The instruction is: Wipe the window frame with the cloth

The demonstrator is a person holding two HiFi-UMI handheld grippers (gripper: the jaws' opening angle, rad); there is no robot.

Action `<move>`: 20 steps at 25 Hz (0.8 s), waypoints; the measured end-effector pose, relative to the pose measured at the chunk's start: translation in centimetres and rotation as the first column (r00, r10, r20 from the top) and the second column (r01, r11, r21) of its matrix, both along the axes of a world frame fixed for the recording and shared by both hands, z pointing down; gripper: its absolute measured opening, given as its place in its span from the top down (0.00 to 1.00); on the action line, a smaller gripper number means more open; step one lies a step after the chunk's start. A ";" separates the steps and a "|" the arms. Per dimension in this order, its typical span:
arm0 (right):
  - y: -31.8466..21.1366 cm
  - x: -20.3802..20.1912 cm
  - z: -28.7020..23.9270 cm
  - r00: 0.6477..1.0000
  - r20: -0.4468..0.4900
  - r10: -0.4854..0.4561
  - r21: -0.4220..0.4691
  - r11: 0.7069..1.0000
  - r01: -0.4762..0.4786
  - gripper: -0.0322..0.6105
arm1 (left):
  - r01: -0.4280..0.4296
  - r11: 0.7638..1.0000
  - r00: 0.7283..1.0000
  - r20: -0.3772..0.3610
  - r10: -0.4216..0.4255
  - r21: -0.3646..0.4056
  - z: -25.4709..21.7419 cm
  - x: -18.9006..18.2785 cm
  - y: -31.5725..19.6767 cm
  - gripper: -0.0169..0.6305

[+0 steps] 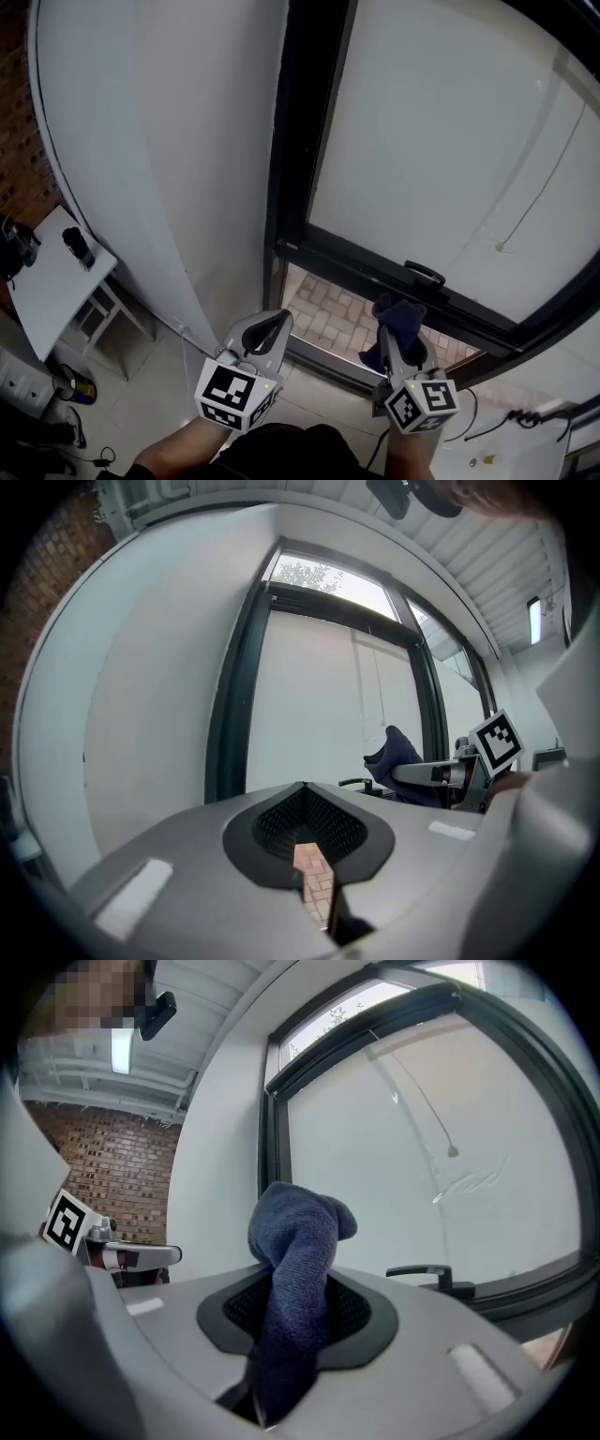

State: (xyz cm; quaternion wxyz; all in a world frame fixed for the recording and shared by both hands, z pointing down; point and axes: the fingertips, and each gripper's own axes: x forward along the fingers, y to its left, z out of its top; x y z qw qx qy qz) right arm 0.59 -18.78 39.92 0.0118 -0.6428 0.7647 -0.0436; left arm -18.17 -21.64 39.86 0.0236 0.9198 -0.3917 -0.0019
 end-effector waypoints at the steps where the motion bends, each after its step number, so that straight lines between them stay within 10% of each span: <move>1: -0.5 -0.6 0.1 1.000 -0.003 -0.015 -0.004 1.000 0.015 0.76 | 0.006 1.000 1.000 -0.003 -0.006 -0.001 0.1 -0.3 -0.2 0.98; 20: -14.4 -8.0 4.2 0.958 -0.022 -0.287 -0.101 0.954 0.283 0.76 | 0.152 0.987 0.986 0.073 -0.149 -0.050 3.3 -1.9 -8.7 0.98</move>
